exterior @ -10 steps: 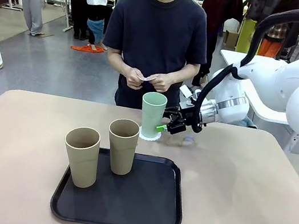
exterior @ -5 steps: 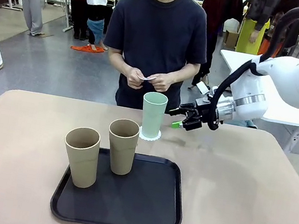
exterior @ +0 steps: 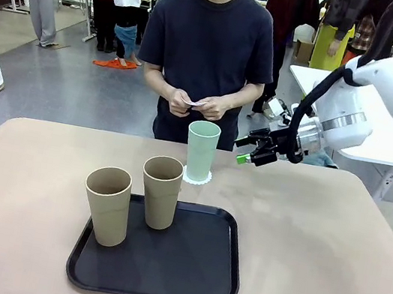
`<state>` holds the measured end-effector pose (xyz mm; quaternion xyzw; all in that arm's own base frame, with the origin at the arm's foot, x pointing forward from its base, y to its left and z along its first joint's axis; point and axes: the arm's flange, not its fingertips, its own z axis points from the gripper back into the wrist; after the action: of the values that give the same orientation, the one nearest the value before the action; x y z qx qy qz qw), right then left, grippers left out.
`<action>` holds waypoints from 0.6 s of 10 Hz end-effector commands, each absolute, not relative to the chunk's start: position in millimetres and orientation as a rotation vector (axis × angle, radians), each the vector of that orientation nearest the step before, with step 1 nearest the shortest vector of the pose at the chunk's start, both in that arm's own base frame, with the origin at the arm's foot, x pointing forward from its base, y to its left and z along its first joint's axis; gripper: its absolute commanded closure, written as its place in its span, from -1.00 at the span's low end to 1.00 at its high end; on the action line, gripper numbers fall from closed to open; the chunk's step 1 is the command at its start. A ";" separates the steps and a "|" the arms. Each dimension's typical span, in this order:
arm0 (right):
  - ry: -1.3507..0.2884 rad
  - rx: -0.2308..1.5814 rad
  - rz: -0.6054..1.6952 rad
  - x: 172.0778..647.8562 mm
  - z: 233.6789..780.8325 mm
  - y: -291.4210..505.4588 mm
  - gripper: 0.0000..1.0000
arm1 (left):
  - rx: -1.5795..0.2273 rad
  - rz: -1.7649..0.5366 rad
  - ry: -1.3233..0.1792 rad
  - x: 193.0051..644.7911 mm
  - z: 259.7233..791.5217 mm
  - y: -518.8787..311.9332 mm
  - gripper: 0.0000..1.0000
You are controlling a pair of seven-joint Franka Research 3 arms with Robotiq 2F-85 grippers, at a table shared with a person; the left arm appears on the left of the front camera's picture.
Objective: Place coasters on the table and set cups on them.
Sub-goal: Pick up one Reusable plastic cup and place it on a coaster set by the human.
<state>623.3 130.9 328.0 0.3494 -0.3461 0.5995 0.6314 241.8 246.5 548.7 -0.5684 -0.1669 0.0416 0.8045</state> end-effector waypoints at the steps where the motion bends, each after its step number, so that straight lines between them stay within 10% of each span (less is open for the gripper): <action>1: -0.553 0.549 1.338 575.4 380.1 140.7 -1.00 | -1.228 0.086 -0.366 240.3 550.2 246.1 -1.00; 6: -0.174 0.025 1.103 508.2 477.4 173.9 -1.00 | -1.228 0.086 -0.366 240.3 550.2 246.1 -1.00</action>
<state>517.9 145.3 461.7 0.0217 -0.1649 0.5598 0.8118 242.0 246.4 548.6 -0.5684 -0.1667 0.0416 0.8046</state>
